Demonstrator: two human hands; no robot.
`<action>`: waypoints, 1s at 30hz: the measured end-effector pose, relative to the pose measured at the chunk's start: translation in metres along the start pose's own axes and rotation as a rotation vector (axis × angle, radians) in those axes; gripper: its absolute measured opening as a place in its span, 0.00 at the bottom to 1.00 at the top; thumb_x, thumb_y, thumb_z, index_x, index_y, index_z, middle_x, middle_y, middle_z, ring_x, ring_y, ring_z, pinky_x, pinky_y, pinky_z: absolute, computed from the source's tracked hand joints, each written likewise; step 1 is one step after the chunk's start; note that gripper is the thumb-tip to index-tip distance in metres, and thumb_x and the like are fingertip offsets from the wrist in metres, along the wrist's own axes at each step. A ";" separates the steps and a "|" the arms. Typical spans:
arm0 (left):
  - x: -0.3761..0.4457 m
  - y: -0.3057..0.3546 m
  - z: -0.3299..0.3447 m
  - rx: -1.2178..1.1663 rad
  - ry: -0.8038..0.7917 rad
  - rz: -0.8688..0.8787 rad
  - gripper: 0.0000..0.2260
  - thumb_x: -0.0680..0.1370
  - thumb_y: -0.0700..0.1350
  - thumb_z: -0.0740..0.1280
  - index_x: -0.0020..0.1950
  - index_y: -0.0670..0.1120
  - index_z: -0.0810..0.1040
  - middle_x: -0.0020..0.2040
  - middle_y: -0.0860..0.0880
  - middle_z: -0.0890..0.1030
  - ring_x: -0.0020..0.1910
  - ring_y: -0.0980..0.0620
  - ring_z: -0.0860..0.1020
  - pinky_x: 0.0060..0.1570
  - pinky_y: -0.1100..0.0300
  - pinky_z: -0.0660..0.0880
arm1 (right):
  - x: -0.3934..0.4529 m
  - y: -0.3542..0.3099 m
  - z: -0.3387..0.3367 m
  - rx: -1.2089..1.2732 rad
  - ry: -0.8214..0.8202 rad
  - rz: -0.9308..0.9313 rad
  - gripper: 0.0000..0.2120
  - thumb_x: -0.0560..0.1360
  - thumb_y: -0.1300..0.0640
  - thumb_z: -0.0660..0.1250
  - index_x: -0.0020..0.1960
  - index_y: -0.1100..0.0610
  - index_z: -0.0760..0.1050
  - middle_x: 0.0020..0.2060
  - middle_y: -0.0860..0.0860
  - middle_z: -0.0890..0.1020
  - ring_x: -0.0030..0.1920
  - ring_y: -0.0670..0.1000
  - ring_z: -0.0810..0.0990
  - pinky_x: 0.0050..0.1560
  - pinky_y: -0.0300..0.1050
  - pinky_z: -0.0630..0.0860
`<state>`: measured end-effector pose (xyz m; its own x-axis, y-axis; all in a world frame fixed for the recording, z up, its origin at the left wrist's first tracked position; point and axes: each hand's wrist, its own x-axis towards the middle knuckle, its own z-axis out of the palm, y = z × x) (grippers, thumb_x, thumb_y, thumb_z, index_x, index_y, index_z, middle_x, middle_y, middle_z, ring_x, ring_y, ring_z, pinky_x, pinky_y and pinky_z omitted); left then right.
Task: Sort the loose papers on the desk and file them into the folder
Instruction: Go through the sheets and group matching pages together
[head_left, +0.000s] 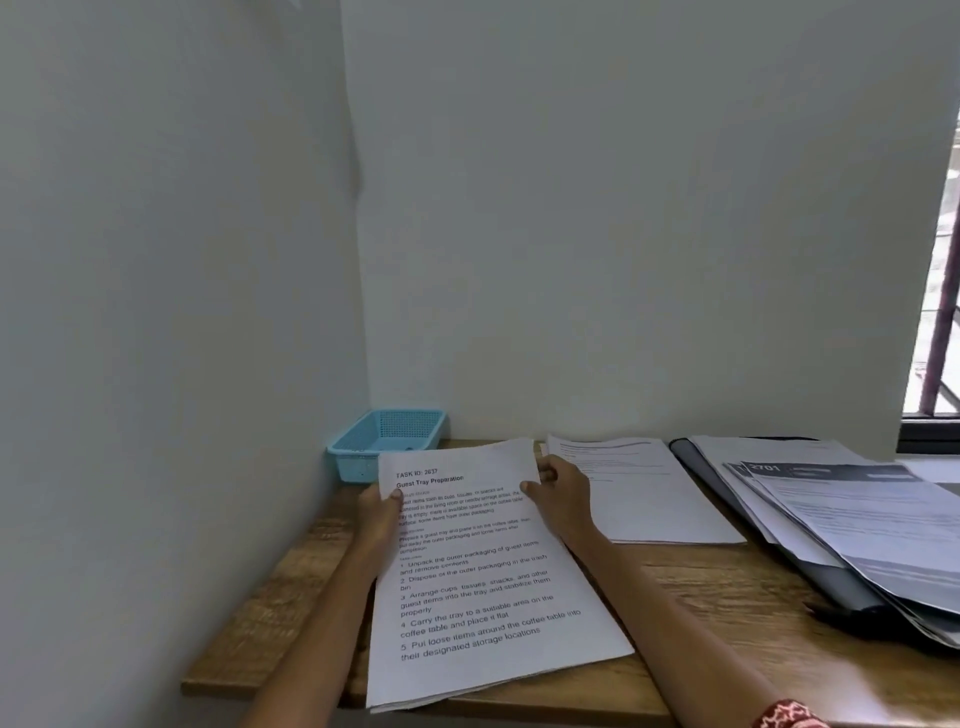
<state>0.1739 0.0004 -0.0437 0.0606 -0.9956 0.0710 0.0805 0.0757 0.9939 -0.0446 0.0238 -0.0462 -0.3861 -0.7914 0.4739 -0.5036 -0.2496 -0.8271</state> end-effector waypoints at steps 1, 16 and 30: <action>0.004 -0.002 0.001 0.011 0.017 0.000 0.08 0.81 0.36 0.56 0.53 0.40 0.75 0.48 0.42 0.80 0.42 0.48 0.79 0.40 0.56 0.75 | 0.002 0.001 -0.001 -0.004 0.014 0.005 0.12 0.67 0.68 0.73 0.36 0.54 0.74 0.33 0.47 0.78 0.33 0.44 0.74 0.33 0.29 0.68; 0.006 -0.023 0.032 0.747 -0.108 0.842 0.20 0.79 0.55 0.57 0.65 0.44 0.72 0.59 0.48 0.71 0.59 0.52 0.67 0.59 0.68 0.63 | 0.002 -0.006 -0.005 -0.071 -0.239 -0.454 0.06 0.62 0.65 0.77 0.36 0.60 0.82 0.41 0.53 0.82 0.47 0.38 0.76 0.52 0.31 0.67; 0.022 -0.027 0.027 0.950 -0.344 0.832 0.11 0.68 0.30 0.71 0.44 0.43 0.81 0.57 0.47 0.79 0.59 0.49 0.73 0.56 0.62 0.66 | 0.024 0.023 -0.009 -0.306 -0.260 -0.088 0.08 0.72 0.60 0.69 0.51 0.57 0.79 0.47 0.49 0.82 0.49 0.50 0.78 0.51 0.45 0.72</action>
<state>0.1465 -0.0248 -0.0666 -0.5152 -0.6431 0.5666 -0.5953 0.7441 0.3033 -0.0721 0.0044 -0.0510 -0.1432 -0.8989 0.4140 -0.7477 -0.1758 -0.6403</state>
